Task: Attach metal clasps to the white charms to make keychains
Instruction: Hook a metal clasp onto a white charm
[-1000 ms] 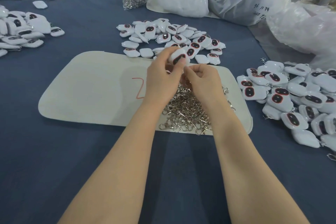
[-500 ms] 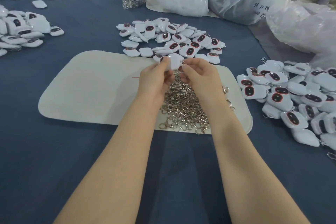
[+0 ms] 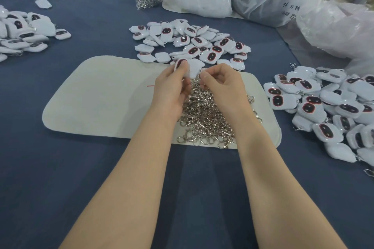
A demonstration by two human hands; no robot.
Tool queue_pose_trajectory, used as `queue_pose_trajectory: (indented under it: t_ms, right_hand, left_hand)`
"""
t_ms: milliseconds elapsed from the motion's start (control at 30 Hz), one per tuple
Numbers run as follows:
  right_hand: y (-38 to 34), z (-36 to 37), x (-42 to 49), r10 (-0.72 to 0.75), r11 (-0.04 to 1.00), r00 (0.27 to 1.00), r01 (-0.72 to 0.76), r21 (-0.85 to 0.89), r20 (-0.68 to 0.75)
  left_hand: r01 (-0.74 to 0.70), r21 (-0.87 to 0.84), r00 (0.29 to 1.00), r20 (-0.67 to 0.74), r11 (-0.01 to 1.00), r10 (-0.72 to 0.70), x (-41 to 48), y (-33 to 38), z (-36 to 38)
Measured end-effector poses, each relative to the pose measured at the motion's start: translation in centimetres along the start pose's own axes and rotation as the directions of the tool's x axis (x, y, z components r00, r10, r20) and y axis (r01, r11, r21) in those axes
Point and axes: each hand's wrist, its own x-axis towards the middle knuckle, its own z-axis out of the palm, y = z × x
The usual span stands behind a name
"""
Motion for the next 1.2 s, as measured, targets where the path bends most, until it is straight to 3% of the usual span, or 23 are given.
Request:
queue_pose_trajectory:
  t_ms: [67, 167, 267, 367, 433, 533, 600, 667, 767, 900, 1100, 1200]
  right_hand:
    - [0.1, -0.1, 0.1, 0.015, 1.0, 1.0, -0.014, -0.009, 0.006]
    - [0.3, -0.2, 0.3, 0.044, 0.999, 0.999, -0.044, 0.029, 0.01]
    - [0.5, -0.5, 0.4, 0.08, 0.988, 0.996, -0.083, 0.127, 0.035]
    - [0.6, -0.8, 0.6, 0.111, 0.964, 0.989, -0.131, 0.232, 0.098]
    - [0.5, -0.8, 0.6, 0.124, 0.936, 0.986, -0.153, 0.316, 0.11]
    - [0.1, -0.5, 0.4, 0.088, 0.905, 0.995, -0.102, 0.413, 0.052]
    - [0.0, -0.2, 0.3, 0.06, 0.922, 0.998, -0.06, 0.383, 0.013]
    - [0.0, -0.1, 0.2, 0.023, 0.958, 1.0, -0.022, 0.286, 0.0]
    - [0.0, 0.1, 0.1, -0.035, 0.987, 0.999, 0.037, 0.159, -0.011]
    - [-0.2, 0.2, -0.1, -0.088, 0.992, 0.995, 0.091, 0.087, -0.036]
    - [-0.3, 0.3, -0.3, -0.103, 0.995, 0.994, 0.103, -0.003, -0.034]
    - [-0.4, 0.3, -0.3, -0.09, 0.995, 0.996, 0.09, -0.047, -0.011]
  left_hand:
    - [-0.192, 0.191, 0.981, 0.02, 0.963, 0.192, -0.2, -0.1, 0.2]
    - [-0.503, 0.479, 0.855, 0.155, 0.719, 0.495, -0.7, -0.6, 0.6]
    - [-0.652, 0.603, 0.726, 0.321, 0.46, 0.608, -1.1, -1.0, 0.7]
    - [-0.7, 0.613, 0.673, 0.395, 0.366, 0.626, -1.2, -1.2, 0.7]
    - [-0.691, 0.576, 0.694, 0.36, 0.436, 0.623, -1.3, -1.0, 0.8]
    - [-0.563, 0.428, 0.818, 0.168, 0.707, 0.55, -1.2, -0.3, 0.9]
    - [-0.403, 0.31, 0.907, 0.012, 0.861, 0.42, -0.9, 0.1, 0.8]
    - [-0.238, 0.181, 0.966, -0.06, 0.954, 0.252, -0.6, 0.2, 0.5]
    - [-0.056, 0.002, 0.997, -0.055, 0.998, 0.056, -0.5, 0.3, 0.4]
    - [0.069, -0.147, 0.997, -0.033, 0.987, -0.074, -0.3, 0.5, 0.1]
    - [0.111, -0.116, 0.993, -0.027, 0.987, -0.115, -0.2, 0.5, 0.0]
    - [0.033, -0.024, 0.998, -0.047, 0.999, -0.034, -0.5, 0.5, 0.1]
